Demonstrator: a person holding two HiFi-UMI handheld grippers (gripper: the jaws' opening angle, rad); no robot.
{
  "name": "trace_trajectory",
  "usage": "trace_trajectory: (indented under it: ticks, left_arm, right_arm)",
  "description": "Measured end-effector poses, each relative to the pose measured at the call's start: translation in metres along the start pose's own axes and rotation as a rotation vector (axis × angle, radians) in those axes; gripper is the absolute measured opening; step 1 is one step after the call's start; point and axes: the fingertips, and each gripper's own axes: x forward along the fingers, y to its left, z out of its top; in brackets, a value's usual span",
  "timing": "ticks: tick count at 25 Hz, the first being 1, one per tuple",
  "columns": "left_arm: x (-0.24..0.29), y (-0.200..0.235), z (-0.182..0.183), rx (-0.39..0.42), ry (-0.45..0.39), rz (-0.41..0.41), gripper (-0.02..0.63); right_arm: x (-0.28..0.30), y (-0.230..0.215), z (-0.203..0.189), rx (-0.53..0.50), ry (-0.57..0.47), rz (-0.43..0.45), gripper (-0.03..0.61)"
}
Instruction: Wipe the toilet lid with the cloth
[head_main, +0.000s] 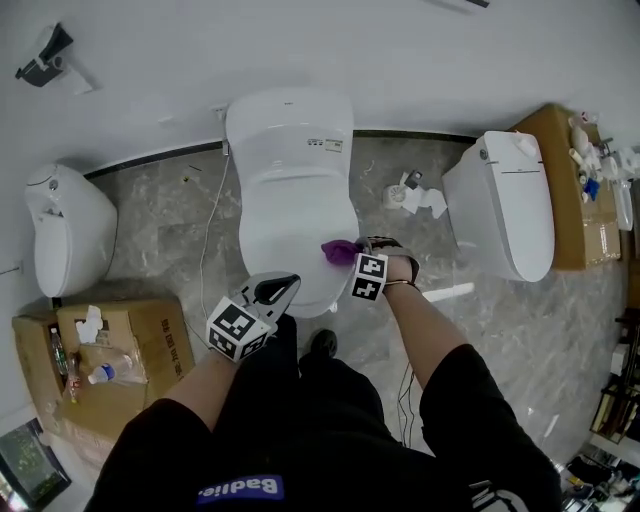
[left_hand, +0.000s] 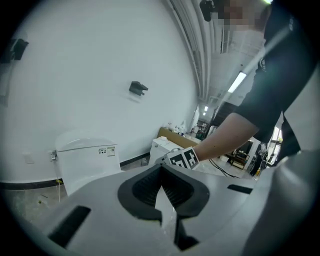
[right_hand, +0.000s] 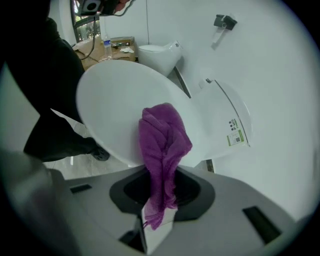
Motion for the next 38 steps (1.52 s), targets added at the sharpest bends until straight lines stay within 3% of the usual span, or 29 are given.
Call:
trace_trajectory:
  ticks: [10, 15, 20, 29, 38]
  left_arm:
    - [-0.078, -0.092, -0.012, -0.029, -0.028, 0.093, 0.017]
    - [-0.136, -0.114, 0.001, -0.026, -0.076, 0.137, 0.017]
    - [-0.186, -0.128, -0.005, -0.022, -0.1, 0.146, 0.017]
    - [-0.242, -0.15, -0.009, 0.046, -0.13, 0.054, 0.017]
    - [-0.277, -0.191, -0.006, 0.034, -0.18, -0.011, 0.017]
  right_arm:
    - [-0.091, 0.074, 0.016, -0.044, -0.041, -0.019, 0.098]
    - [-0.16, 0.082, 0.038, 0.107, -0.116, -0.074, 0.098]
    - [-0.214, 0.107, 0.086, 0.232, -0.229, -0.085, 0.098]
    - [-0.304, 0.173, 0.184, 0.401, -0.429, -0.116, 0.098]
    - [-0.366, 0.227, 0.221, 0.582, -0.57, -0.113, 0.098]
